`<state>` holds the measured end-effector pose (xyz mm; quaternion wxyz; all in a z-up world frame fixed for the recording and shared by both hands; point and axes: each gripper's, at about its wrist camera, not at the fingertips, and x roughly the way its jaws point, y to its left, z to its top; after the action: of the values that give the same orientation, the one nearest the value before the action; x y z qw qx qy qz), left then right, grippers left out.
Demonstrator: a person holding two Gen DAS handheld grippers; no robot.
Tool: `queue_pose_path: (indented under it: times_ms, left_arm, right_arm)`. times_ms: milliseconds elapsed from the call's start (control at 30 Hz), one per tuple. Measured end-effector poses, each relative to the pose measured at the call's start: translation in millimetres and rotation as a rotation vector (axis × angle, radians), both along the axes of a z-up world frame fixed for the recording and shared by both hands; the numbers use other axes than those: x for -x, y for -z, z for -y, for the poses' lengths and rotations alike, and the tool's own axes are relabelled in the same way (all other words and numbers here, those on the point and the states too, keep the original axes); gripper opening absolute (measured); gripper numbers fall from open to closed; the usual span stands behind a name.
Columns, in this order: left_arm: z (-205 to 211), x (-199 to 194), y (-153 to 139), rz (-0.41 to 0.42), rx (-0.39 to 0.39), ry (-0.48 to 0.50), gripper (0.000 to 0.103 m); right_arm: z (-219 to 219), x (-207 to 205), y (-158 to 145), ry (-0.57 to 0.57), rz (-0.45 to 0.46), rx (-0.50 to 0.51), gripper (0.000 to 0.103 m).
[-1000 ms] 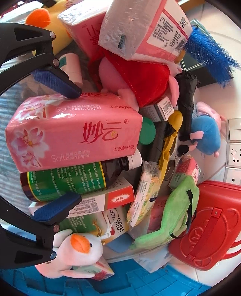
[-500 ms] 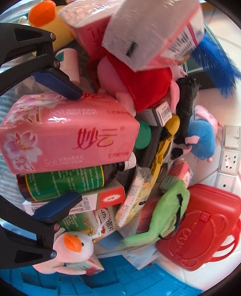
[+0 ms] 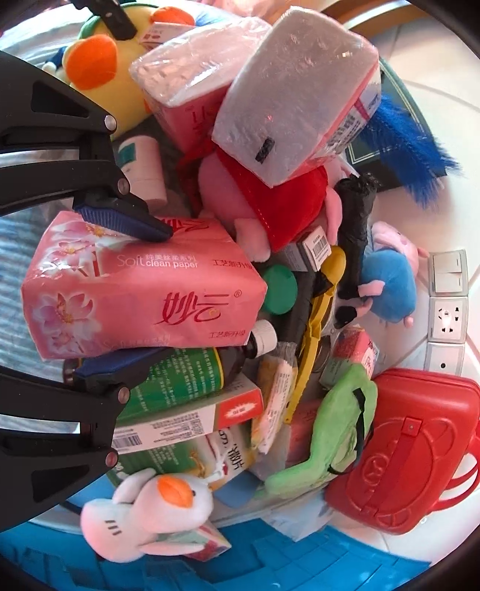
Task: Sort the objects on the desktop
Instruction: 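Close the right tool on the pink tissue pack while the left tool pushes over the duck plush, then grasp the white plastic-wrapped tissue pack with the left tool while the right tool holds the pink pack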
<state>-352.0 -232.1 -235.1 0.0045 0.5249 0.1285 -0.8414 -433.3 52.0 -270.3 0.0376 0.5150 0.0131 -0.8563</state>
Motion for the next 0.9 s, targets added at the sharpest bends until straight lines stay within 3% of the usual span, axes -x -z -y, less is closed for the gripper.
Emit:
queue_pose_path:
  times_ms: [200, 533, 633, 700, 733, 833, 900]
  left_arm:
    - [2, -5, -6, -0.013, -0.003, -0.003, 0.067]
    - [-3, -14, -42, -0.088, 0.028, 0.016, 0.064]
    - [-5, -18, -50, -0.099, 0.022, 0.029, 0.059]
    - [-7, -21, -56, -0.106, 0.02, 0.039, 0.049]
    - [-8, -23, -62, -0.116, 0.024, 0.042, 0.036]
    - [-13, -25, -73, -0.112, 0.052, 0.062, 0.034]
    - [-16, -25, -77, -0.11, 0.09, 0.042, 0.039]
  right_arm:
    - [1, -12, -3, 0.006, 0.001, 0.015, 0.053]
    - [-9, -24, -31, 0.033, -0.04, 0.036, 0.053]
    - [-12, -28, -43, 0.039, -0.048, 0.046, 0.053]
    - [-14, -32, -53, 0.044, -0.06, 0.053, 0.053]
    - [-16, -33, -57, 0.046, -0.063, 0.055, 0.053]
    - [-18, -37, -70, 0.05, -0.077, 0.063, 0.053]
    - [-18, -38, -73, 0.046, -0.079, 0.059, 0.053]
